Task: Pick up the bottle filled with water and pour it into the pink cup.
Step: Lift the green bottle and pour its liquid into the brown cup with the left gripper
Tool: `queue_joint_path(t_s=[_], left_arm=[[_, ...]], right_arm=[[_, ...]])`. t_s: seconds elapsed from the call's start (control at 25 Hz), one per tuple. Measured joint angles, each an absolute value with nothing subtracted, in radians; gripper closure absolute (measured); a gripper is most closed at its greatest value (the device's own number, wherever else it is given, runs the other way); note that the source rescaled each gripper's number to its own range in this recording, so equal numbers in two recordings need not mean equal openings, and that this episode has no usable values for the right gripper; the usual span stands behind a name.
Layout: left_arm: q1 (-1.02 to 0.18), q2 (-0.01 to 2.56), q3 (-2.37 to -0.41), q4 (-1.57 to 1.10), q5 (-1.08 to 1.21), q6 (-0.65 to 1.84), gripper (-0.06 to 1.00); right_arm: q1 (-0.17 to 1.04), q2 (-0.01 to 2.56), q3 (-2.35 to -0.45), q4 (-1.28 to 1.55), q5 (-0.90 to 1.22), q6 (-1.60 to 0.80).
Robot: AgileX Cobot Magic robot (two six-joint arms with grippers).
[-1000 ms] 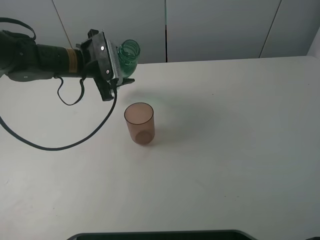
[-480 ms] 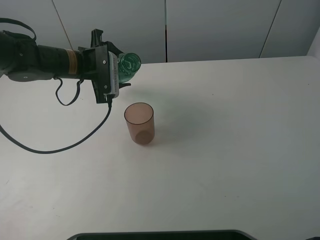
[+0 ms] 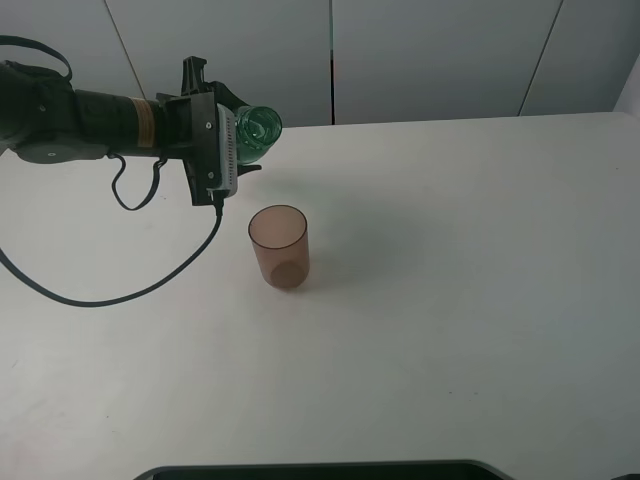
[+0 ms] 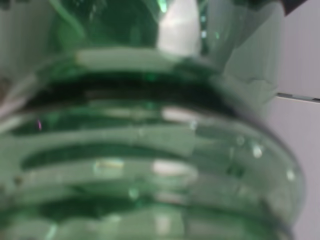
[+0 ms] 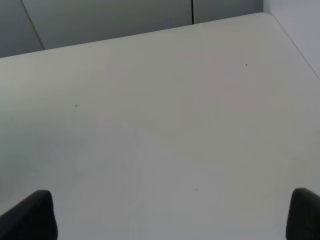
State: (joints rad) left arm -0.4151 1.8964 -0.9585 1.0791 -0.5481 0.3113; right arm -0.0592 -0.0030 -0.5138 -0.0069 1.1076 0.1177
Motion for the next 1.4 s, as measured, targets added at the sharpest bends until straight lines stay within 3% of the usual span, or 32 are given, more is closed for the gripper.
queue_joint_path(t_s=[1.4], left_arm=[[-0.453, 1.896, -0.959, 1.057, -0.564, 0.666, 0.94]], right_arm=[[-0.059, -0.003, -0.514, -0.007, 1.108, 0.118]])
